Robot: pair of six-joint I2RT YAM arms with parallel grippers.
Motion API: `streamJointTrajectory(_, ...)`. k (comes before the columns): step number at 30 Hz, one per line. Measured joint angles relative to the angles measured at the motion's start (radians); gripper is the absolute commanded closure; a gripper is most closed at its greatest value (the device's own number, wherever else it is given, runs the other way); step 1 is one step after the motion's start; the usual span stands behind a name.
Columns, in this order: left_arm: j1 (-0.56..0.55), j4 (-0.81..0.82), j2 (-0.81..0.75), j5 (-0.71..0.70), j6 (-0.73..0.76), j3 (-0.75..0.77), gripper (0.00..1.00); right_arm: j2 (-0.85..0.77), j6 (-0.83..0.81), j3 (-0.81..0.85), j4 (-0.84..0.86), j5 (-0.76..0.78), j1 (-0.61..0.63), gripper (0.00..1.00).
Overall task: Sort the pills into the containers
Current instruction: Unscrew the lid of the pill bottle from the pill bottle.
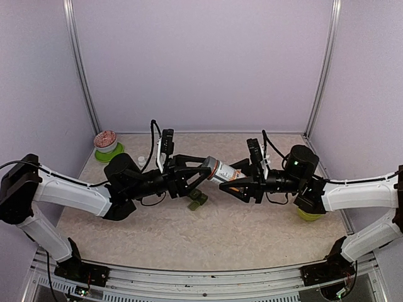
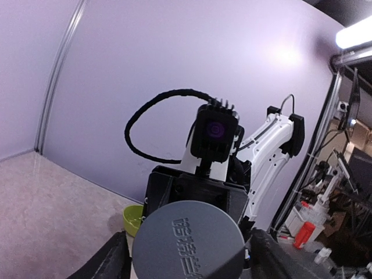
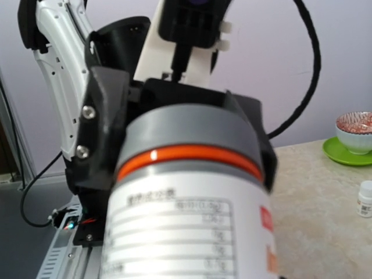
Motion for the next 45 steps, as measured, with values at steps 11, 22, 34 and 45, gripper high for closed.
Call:
streamJointTrajectory(11, 0.005, -0.063, -0.013, 0.035, 0.059, 0.036, 0.01, 0.045, 0.036, 0.003, 0.023, -0.005, 0.065, 0.87)
streamJointTrajectory(22, 0.007, -0.035, 0.001, 0.119, 0.064, 0.058, 0.02, 0.13, 0.108, 0.008, 0.101, 0.029, 0.085, 0.87)
streamJointTrajectory(34, 0.004, -0.037, 0.001, 0.132, 0.092, 0.058, 0.07, 0.111, 0.113, 0.0, 0.107, 0.132, 0.095, 0.88)
streamJointTrajectory(45, 0.004, -0.043, 0.001, 0.119, 0.1, 0.043, 0.11, 0.038, 0.101, -0.018, 0.086, 0.18, 0.088, 0.89)
